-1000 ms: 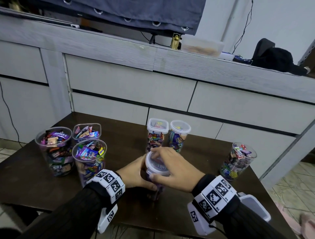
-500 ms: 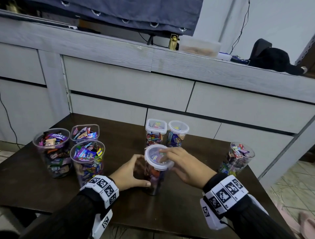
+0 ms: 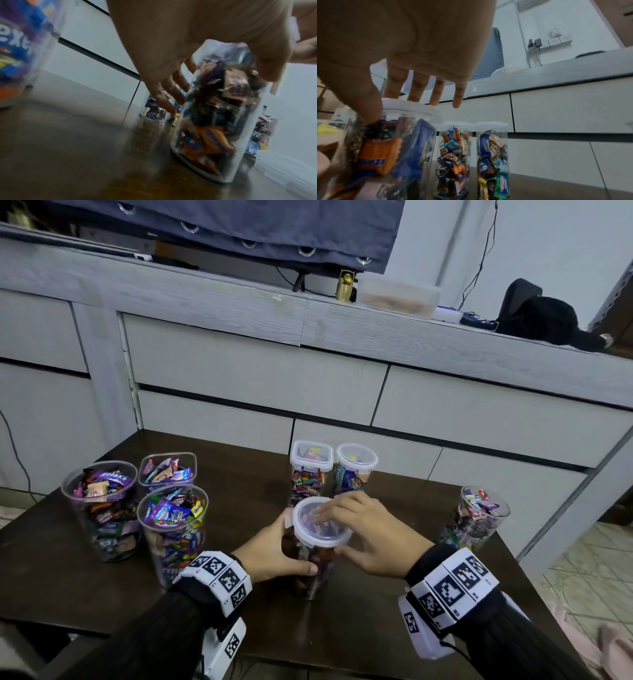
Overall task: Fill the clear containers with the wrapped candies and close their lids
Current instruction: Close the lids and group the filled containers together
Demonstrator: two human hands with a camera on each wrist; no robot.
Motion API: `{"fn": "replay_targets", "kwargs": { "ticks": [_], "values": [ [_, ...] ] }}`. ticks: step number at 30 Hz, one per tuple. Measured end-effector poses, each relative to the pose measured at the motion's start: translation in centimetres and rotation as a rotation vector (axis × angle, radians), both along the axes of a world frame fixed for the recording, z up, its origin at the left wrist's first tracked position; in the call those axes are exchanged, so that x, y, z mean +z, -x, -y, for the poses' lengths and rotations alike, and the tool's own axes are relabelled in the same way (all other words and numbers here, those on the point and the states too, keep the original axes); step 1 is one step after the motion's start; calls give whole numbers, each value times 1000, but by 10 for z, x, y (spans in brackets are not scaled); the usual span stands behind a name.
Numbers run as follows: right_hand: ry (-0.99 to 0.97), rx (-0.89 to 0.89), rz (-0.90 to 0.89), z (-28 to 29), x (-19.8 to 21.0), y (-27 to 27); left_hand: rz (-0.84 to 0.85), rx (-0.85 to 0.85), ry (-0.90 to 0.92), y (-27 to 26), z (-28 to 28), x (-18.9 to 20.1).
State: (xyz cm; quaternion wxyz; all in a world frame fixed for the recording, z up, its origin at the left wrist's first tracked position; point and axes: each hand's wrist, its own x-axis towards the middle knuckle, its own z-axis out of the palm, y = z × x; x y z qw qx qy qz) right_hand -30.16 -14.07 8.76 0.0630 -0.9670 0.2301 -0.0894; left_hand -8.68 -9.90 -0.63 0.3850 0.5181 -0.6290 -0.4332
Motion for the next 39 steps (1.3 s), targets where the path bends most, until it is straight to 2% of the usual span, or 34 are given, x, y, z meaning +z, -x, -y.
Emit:
{"fn": "replay_targets", "kwargs": {
  "ticks": [6,9,12,18,22,24,27,31,32,35,37,39],
  "values": [
    [48,-74,12,-12,3,-8,94,10,81,11,2,0],
    [66,-205,53,-22,-12,-20,156,33,96,20,4,-8],
    [74,-317,55,-30,-25,-28,126,23,131,29,7,-17],
    [70,-301,21,-32,-19,-32,120,-37,31,27,8,-18],
    [62,-303,-115,-33,-11,-25,29,-4,-3,29,5,-20],
    [49,-307,-157,-35,-8,-19,34,-50,-25,29,4,-22],
    [53,-350,-174,-35,-8,-9,262,-137,-82,28,2,-21],
    [77,-536,-173,-19,-13,11,839,-26,-108,22,2,-24],
    [78,-601,-177,-11,-14,18,940,2,-148,20,3,-26],
    [202,-731,-237,18,-14,36,1062,68,-322,14,5,-30],
    [318,-781,-263,39,-13,44,1085,102,-396,10,7,-33],
    [328,-803,-246,58,-15,48,1073,102,-450,8,9,-36]
  ]
}}
